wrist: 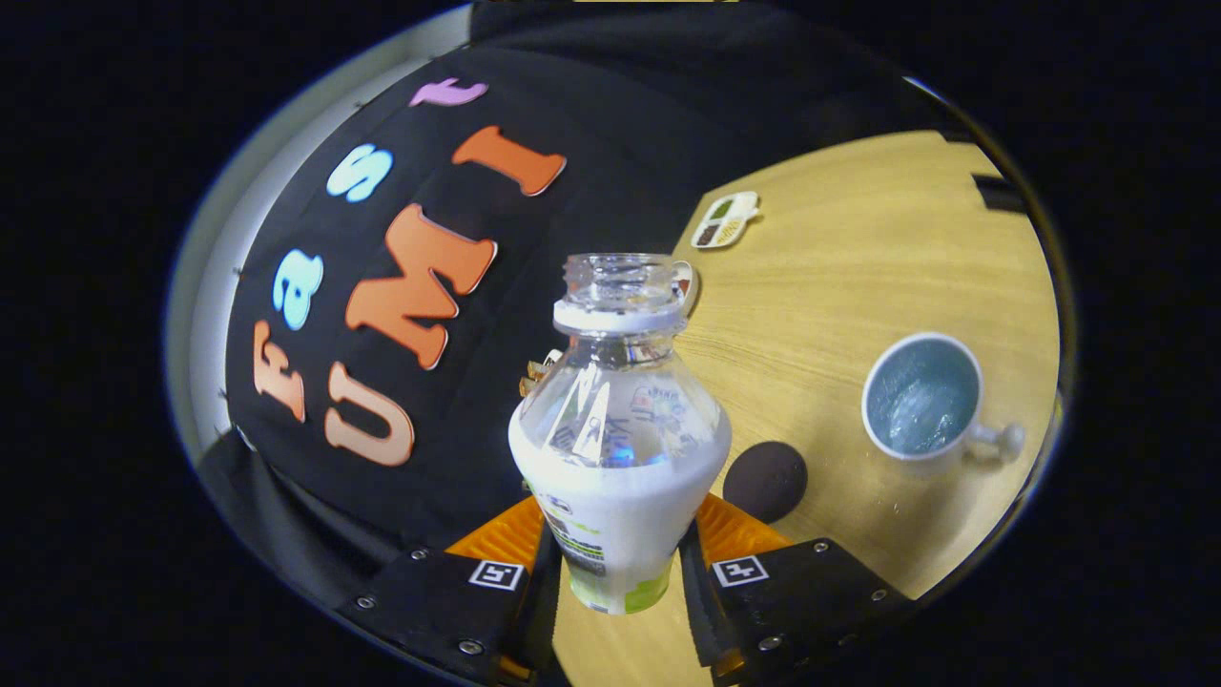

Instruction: Take the bottle from table, then pour the juice into the cup, finally place the bottle on the coaster

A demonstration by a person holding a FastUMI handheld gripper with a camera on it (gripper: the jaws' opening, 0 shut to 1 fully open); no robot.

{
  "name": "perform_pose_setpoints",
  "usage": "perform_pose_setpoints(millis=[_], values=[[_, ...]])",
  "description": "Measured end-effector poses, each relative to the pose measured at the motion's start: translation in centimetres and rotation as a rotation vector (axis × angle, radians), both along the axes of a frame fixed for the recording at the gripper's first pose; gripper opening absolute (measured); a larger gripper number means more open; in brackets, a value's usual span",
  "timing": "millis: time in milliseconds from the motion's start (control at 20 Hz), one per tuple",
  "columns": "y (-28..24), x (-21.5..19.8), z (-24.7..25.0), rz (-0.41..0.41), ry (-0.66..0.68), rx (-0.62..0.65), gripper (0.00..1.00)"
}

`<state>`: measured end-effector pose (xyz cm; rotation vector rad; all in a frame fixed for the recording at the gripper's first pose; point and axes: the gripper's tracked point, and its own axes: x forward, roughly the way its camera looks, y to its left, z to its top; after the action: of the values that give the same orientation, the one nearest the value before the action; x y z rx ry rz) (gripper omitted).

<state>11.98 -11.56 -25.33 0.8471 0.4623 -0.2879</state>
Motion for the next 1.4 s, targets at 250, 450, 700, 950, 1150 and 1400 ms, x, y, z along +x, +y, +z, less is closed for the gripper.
perform_pose_setpoints(millis=[250, 450, 700, 950, 1150, 1400], values=[[-2.6, 1.4, 1.2, 0.143, 0.098, -0.590, 0.57], [-1.5, 3.2, 2.5, 0.239, 0.092, -0.829, 0.57], [-0.6, 4.9, -0.7, 0.253, 0.063, -0.827, 0.58], [-0.5, 5.6, -4.5, 0.253, 0.076, -0.823, 0.59], [-0.7, 5.6, -6.4, 0.238, 0.091, -0.815, 0.61], [-1.0, 5.9, -8.1, 0.232, 0.081, -0.826, 0.62]])
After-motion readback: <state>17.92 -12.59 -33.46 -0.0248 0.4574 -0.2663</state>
